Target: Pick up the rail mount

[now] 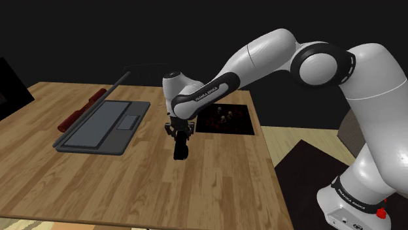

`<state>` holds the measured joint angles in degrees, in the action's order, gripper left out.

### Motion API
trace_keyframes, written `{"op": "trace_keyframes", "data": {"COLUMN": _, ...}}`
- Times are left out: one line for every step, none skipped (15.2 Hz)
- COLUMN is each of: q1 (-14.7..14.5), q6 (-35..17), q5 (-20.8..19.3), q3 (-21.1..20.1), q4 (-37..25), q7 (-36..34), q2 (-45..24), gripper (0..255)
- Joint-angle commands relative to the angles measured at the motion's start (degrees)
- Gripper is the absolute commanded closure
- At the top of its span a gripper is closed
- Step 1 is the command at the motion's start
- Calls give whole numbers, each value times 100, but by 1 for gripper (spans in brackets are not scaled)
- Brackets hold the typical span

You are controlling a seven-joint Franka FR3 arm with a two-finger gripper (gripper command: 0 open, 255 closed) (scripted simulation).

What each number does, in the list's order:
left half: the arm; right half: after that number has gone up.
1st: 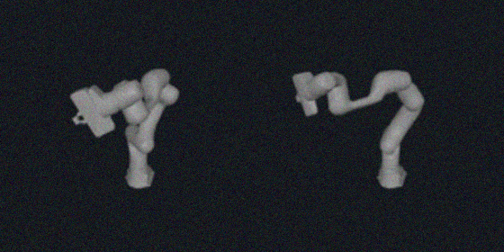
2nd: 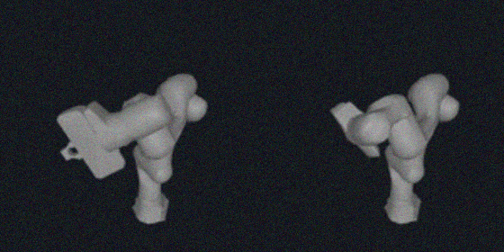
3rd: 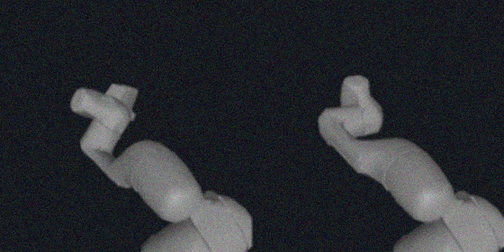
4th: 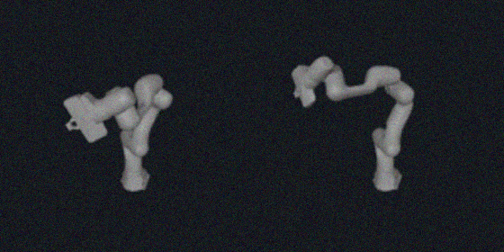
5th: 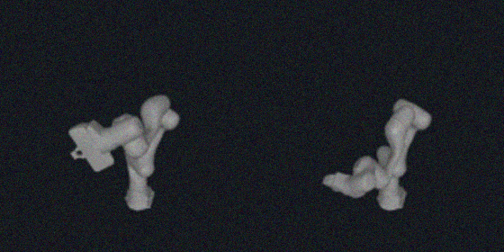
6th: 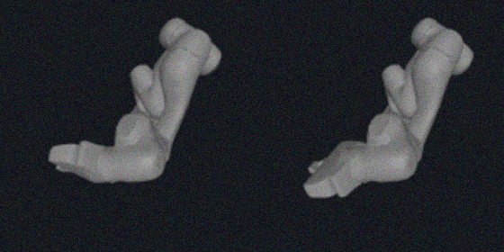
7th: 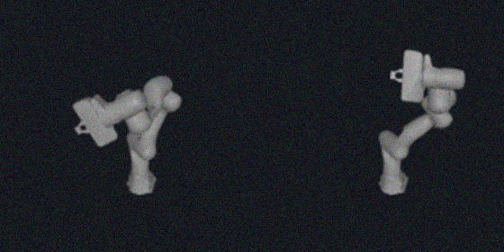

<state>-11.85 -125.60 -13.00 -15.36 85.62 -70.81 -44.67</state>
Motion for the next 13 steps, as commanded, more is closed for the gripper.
{"op": "trace_keyframes", "data": {"q1": 15, "q6": 100, "q5": 24, "q3": -20, "q4": -3, "q7": 15, "q2": 100, "gripper": 255}}
{"op": "trace_keyframes", "data": {"q1": 21, "q6": 148, "q5": 35, "q3": -29, "q4": -5, "q7": 20, "q2": 147, "gripper": 255}}
{"op": "trace_keyframes", "data": {"q1": 27, "q6": 196, "q5": 47, "q3": -39, "q4": -8, "q7": 26, "q2": 193, "gripper": 255}}
{"op": "trace_keyframes", "data": {"q1": 33, "q6": 245, "q5": 58, "q3": -48, "q4": -12, "q7": 32, "q2": 238, "gripper": 255}}
{"op": "trace_keyframes", "data": {"q1": 39, "q6": 295, "q5": 69, "q3": -58, "q4": -18, "q7": 38, "q2": 283, "gripper": 255}}
{"op": "trace_keyframes", "data": {"q1": 44, "q6": 346, "q5": 81, "q3": -67, "q4": -25, "q7": 44, "q2": 327, "gripper": 255}}
{"op": "trace_keyframes", "data": {"q1": 49, "q6": 397, "q5": 92, "q3": -75, "q4": -34, "q7": 50, "q2": 370, "gripper": 255}}
{"op": "trace_keyframes", "data": {"q1": 54, "q6": 448, "q5": 104, "q3": -84, "q4": -44, "q7": 56, "q2": 412, "gripper": 255}}
{"op": "trace_keyframes", "data": {"q1": 58, "q6": 501, "q5": 115, "q3": -93, "q4": -56, "q7": 62, "q2": 453, "gripper": 255}}
{"op": "trace_keyframes", "data": {"q1": 63, "q6": 553, "q5": 126, "q3": -101, "q4": -69, "q7": 68, "q2": 493, "gripper": 255}}
{"op": "trace_keyframes", "data": {"q1": 67, "q6": 606, "q5": 138, "q3": -109, "q4": -81, "q7": 75, "q2": 535, "gripper": 255}}
{"op": "trace_keyframes", "data": {"q1": 68, "q6": 615, "q5": 139, "q3": -110, "q4": -85, "q7": 75, "q2": 540, "gripper": 255}}
{"op": "trace_keyframes", "data": {"q1": 68, "q6": 615, "q5": 139, "q3": -110, "q4": -86, "q7": 75, "q2": 539, "gripper": 255}}
